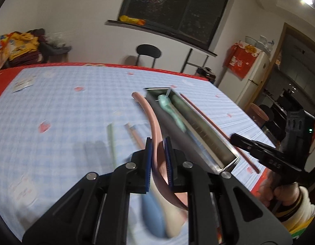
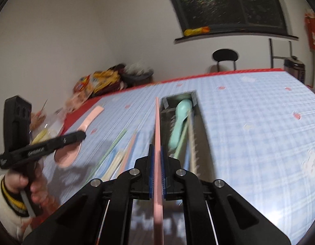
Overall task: Organize utensils
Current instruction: 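Carry the pink spoon with the left tool while the right tool carries the pink chopstick to the tray, then open both tools to drop the pink spoon and pink chopstick in the tray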
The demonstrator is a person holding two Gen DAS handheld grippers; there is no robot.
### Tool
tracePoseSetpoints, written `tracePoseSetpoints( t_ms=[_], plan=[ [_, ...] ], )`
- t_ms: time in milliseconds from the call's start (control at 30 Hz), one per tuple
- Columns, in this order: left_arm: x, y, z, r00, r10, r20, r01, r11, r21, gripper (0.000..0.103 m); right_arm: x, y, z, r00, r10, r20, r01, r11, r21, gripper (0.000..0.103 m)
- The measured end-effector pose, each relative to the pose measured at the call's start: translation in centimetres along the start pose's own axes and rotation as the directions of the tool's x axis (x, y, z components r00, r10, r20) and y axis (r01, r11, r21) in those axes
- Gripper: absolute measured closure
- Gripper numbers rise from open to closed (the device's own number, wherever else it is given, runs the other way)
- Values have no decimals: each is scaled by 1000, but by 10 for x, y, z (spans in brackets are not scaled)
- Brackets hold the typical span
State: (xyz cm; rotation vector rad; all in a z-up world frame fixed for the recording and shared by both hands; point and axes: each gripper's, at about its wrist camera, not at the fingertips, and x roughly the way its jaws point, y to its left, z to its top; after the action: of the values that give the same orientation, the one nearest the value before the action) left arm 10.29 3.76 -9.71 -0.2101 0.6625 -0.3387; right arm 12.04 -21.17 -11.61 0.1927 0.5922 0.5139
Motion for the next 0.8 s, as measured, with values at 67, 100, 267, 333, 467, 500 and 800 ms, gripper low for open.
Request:
tracePoseSetpoints(
  t_ms=[67, 100, 267, 333, 467, 500, 800],
  plan=[
    [15, -14, 12, 1000, -15, -2, 15, 1000, 14, 87, 9, -12, 8, 1000, -15, 13, 15, 999, 45, 97],
    [23, -20, 18, 1000, -24, -5, 24, 1000, 14, 87, 13, -16, 10, 999, -27, 18, 26, 998, 56, 97],
    [71, -34, 39, 996, -70, -50, 67, 997, -48, 87, 28, -34, 7, 999, -50, -4, 51, 994, 98, 97],
    [88, -36, 43, 995, -79, -69, 73, 994, -82, 87, 33, -39, 4, 998, -53, -22, 55, 993, 108, 97],
    [115, -40, 44, 992, -79, -95, 69, 992, -105, 87, 40, -42, 2, 997, -56, -43, 61, 992, 110, 97],
    [120, -40, 44, 992, -74, -100, 64, 993, -103, 87, 41, -41, 2, 998, -55, -44, 59, 992, 108, 96],
    [153, -41, 41, 985, -21, -173, 8, 997, -73, 87, 46, -37, 0, 995, -83, -59, 88, 993, 82, 96]
  ],
)
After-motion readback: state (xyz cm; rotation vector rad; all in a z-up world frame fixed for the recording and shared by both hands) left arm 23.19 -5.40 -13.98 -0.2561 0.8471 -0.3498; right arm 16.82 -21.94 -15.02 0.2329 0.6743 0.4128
